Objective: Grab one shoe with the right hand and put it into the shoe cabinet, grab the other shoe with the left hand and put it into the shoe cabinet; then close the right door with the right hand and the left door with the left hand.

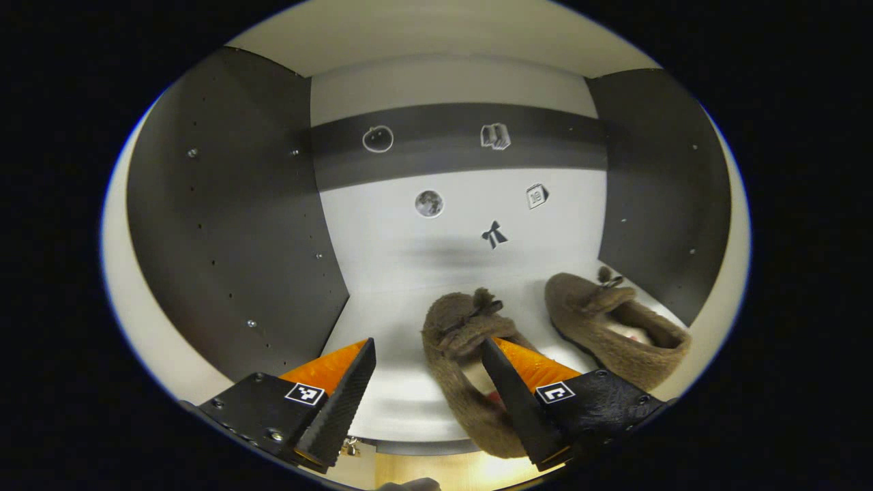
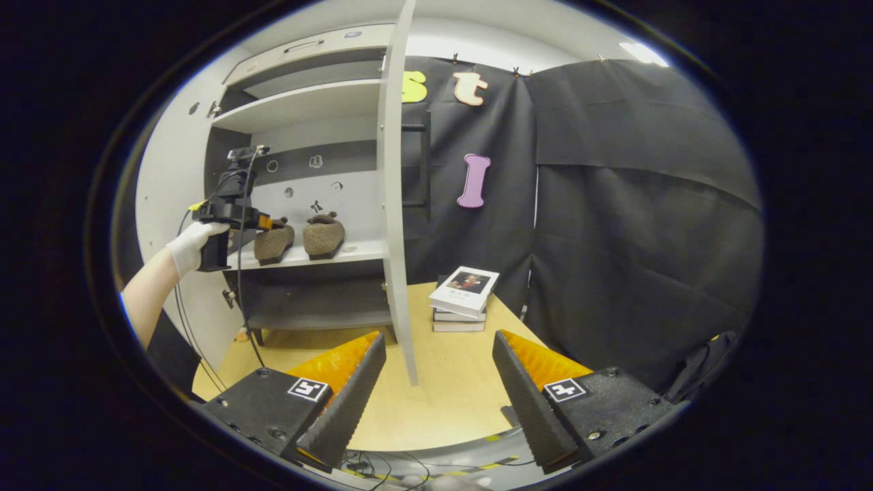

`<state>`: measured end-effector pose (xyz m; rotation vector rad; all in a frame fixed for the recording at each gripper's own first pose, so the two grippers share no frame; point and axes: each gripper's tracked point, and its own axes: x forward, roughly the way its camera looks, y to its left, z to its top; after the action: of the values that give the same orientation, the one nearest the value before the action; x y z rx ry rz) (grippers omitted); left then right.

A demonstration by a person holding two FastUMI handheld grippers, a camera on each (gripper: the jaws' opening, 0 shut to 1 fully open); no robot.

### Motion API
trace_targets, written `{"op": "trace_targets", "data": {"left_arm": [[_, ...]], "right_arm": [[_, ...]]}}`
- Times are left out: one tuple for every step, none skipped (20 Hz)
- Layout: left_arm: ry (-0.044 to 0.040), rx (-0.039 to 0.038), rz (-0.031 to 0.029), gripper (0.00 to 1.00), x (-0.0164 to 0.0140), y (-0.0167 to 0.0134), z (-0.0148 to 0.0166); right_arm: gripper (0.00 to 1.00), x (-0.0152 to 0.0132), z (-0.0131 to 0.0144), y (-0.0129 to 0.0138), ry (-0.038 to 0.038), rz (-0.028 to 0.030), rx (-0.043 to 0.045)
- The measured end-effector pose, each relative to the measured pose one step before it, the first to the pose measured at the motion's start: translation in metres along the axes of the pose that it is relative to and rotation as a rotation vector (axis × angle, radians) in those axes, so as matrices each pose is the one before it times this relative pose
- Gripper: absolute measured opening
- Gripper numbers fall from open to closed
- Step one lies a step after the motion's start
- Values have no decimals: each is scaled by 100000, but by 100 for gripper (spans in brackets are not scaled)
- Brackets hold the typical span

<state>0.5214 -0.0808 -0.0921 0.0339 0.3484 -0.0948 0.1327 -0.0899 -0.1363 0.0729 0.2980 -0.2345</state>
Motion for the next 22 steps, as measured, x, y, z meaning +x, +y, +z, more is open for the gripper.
{"op": "trace_targets", "data": {"left_arm": [[-1855,-441,-1231,97,-1196,-315,236],[-1936,-347,-720,96,-1187,-208,340],[-2425,-83,-1072,96,-1156,-309,459],[-2426,264,-1501,100,-1146,-457,637],[-2036,548,-765,96,-1114,-256,682],[-2309,519,-212,100,-1054,-176,578],[-2185,315,31,96,-1100,-245,669],[-2719,206,-198,96,-1193,-186,677],[-2679,364,176,96,-1233,-100,609],[-2330,-69,331,89,-1172,-23,537],[-2117,-676,-187,100,-1273,-215,488],[-1485,-730,-537,100,-1392,-142,443],[-321,-492,463,100,-1393,51,158],[-1126,163,419,100,-1325,18,400],[-1529,688,989,100,-1326,74,120],[-1211,1332,1035,96,-1200,-110,-144],[-382,1542,1187,96,-1333,78,-189],[-5,975,781,96,-1420,85,-107],[67,30,33,96,-1265,8,-143],[606,-179,-672,96,-1311,-237,-450],[404,104,190,96,-1203,-84,-432],[1077,-159,860,96,-1259,64,-483]], "right_arm": [[100,55,154,186,-340,399,215],[100,6,93,171,-289,300,-12],[100,31,75,120,-280,295,-49],[100,-24,155,187,-339,493,106],[100,9,29,255,-115,782,-46],[100,18,108,278,-181,793,-314],[100,82,143,171,-409,537,-377],[100,-5,195,198,-452,381,-308],[100,20,59,173,-427,632,-57],[100,55,79,208,-183,671,11],[100,133,50,149,-524,439,-152],[100,36,71,110,-318,301,-354],[100,34,80,93,-587,448,-515],[100,60,179,115,-608,379,-526],[100,95,209,140,-682,757,-301],[100,31,141,125,-606,717,-279],[100,6,173,175,-364,905,-75],[100,-86,71,109,-644,1398,-9],[100,-79,126,126,-581,1195,40],[100,106,241,96,-490,1413,-230],[100,114,137,107,-424,1237,-171],[100,41,210,111,-319,1560,-31]]}}
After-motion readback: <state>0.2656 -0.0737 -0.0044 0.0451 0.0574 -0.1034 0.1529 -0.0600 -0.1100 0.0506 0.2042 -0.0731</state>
